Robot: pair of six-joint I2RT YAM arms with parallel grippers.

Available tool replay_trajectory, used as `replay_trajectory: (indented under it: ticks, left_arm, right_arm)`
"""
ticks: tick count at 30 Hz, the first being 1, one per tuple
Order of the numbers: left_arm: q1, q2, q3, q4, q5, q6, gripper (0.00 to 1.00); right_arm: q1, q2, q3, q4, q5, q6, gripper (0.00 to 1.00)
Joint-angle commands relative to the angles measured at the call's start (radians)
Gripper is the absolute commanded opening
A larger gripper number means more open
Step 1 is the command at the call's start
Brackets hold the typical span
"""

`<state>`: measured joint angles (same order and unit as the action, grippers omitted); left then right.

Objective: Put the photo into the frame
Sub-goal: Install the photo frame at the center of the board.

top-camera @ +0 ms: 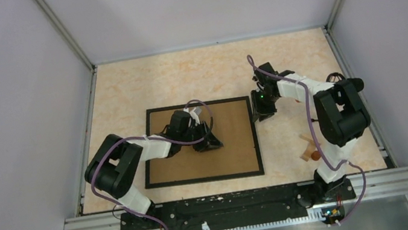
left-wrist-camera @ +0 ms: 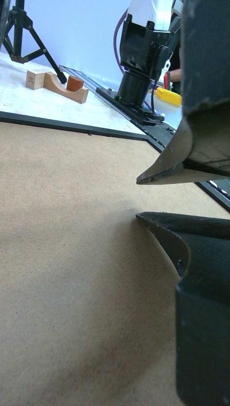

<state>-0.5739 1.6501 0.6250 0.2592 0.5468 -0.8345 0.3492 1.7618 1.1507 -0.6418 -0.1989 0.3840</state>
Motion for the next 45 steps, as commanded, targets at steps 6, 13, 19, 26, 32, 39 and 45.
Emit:
replay_trajectory:
  ticks: [6, 13, 19, 26, 32, 39, 45]
  left_arm:
    - [0.0, 0.045, -0.044, -0.144, -0.092, 0.07, 0.36]
    - [-0.001, 0.054, -0.038, -0.15, -0.095, 0.076, 0.36]
    - [0.0, 0.056, -0.039, -0.156, -0.1, 0.079, 0.36]
    - [-0.001, 0.077, -0.026, -0.16, -0.103, 0.079, 0.36]
    - [0.002, 0.076, -0.006, -0.189, -0.118, 0.098, 0.36]
    - [0.002, 0.036, 0.068, -0.297, -0.162, 0.148, 0.38]
    - [0.002, 0.005, 0.068, -0.32, -0.155, 0.149, 0.39]
  right_arm:
    - [-0.038, 0.105, 0.093, 0.077, -0.022, -0.037, 0.29]
    - [-0.039, 0.151, 0.09, 0.081, -0.085, -0.048, 0.29]
    - [-0.034, 0.146, 0.043, 0.083, -0.087, -0.04, 0.29]
    - [0.093, 0.186, -0.04, 0.108, 0.238, 0.15, 0.28]
    - [0.181, 0.342, 0.038, 0.048, 0.449, 0.253, 0.29]
    - [0.254, 0.43, 0.205, -0.062, 0.534, 0.207, 0.35]
    - [0.29, 0.584, 0.291, -0.076, 0.473, 0.197, 0.41]
